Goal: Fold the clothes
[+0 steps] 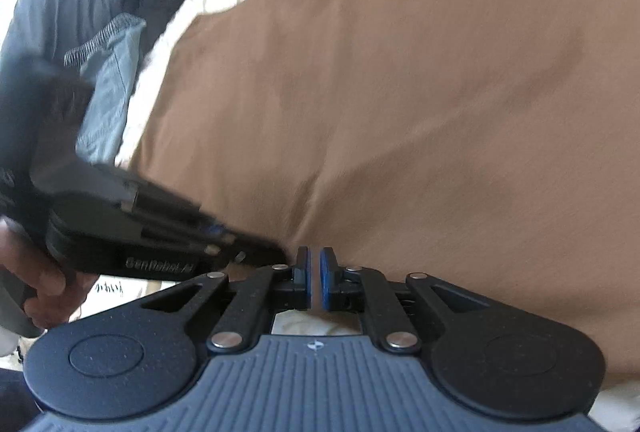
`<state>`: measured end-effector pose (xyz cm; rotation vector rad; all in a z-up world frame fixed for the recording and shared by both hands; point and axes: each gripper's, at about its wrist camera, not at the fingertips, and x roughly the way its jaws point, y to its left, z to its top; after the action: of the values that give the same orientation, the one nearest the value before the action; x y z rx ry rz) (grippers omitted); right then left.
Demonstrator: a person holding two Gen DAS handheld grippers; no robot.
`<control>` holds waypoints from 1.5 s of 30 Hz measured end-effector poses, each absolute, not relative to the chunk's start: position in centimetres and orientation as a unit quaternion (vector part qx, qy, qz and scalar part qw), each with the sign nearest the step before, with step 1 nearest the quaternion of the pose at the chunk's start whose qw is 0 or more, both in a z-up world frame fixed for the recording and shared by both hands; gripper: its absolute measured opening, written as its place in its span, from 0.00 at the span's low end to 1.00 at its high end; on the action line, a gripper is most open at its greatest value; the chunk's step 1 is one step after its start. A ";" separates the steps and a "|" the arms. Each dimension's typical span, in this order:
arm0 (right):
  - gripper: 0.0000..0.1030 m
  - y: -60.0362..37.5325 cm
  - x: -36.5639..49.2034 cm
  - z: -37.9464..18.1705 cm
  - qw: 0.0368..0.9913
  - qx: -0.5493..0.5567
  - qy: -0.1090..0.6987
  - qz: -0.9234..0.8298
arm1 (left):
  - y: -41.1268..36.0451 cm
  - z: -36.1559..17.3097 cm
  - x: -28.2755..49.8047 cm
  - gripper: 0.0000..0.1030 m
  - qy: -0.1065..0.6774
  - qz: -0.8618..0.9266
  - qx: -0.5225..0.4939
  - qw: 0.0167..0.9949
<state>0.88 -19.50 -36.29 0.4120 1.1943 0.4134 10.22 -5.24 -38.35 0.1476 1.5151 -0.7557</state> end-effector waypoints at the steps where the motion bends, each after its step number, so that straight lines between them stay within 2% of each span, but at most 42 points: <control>1: 0.04 -20.2 1.2 -35.5 0.791 0.188 0.551 0.188 | -4.9 -37.8 10.2 0.07 0.666 -0.332 0.065 0.665; 3: 0.05 -21.4 2.1 -33.5 0.798 0.178 0.549 0.176 | -3.9 -37.0 10.1 0.12 0.659 -0.329 0.066 0.673; 6: 0.07 -22.3 3.9 -30.2 0.808 0.147 0.545 0.170 | -2.0 -36.1 10.2 0.12 0.660 -0.315 0.056 0.680; 8: 0.21 -22.7 4.9 -27.8 0.819 0.115 0.536 0.169 | -1.0 -35.5 10.4 0.13 0.657 -0.306 0.057 0.687; 11: 0.33 -22.8 6.2 -24.0 0.832 0.071 0.520 0.182 | 0.6 -34.3 10.9 0.14 0.650 -0.292 0.051 0.700; 16: 0.39 -22.7 7.5 -19.1 0.833 0.053 0.515 0.196 | 4.5 -32.8 11.8 0.17 0.644 -0.264 0.039 0.717; 23: 0.39 -23.4 8.0 -16.0 0.837 0.059 0.516 0.172 | 8.4 -32.3 11.8 0.26 0.638 -0.226 0.024 0.736; 28: 0.39 -24.2 7.8 -16.4 0.853 0.085 0.500 0.123 | 11.5 -33.1 12.0 0.26 0.644 -0.188 -0.002 0.742; 40: 0.39 -24.5 2.7 -25.1 0.843 0.209 0.495 -0.024 | 17.1 -33.3 11.8 0.26 0.622 -0.142 -0.061 0.767; 42: 0.39 -24.3 1.7 -26.0 0.837 0.236 0.492 -0.039 | 18.0 -33.6 11.4 0.31 0.611 -0.145 -0.084 0.773; 45: 0.39 -23.6 0.4 -27.4 0.830 0.266 0.487 -0.057 | 19.2 -34.4 10.8 0.31 0.604 -0.135 -0.110 0.778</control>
<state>0.39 -23.60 -27.42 0.5645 1.0342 -0.1211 10.80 19.22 -34.40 -0.2378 1.3062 -0.2910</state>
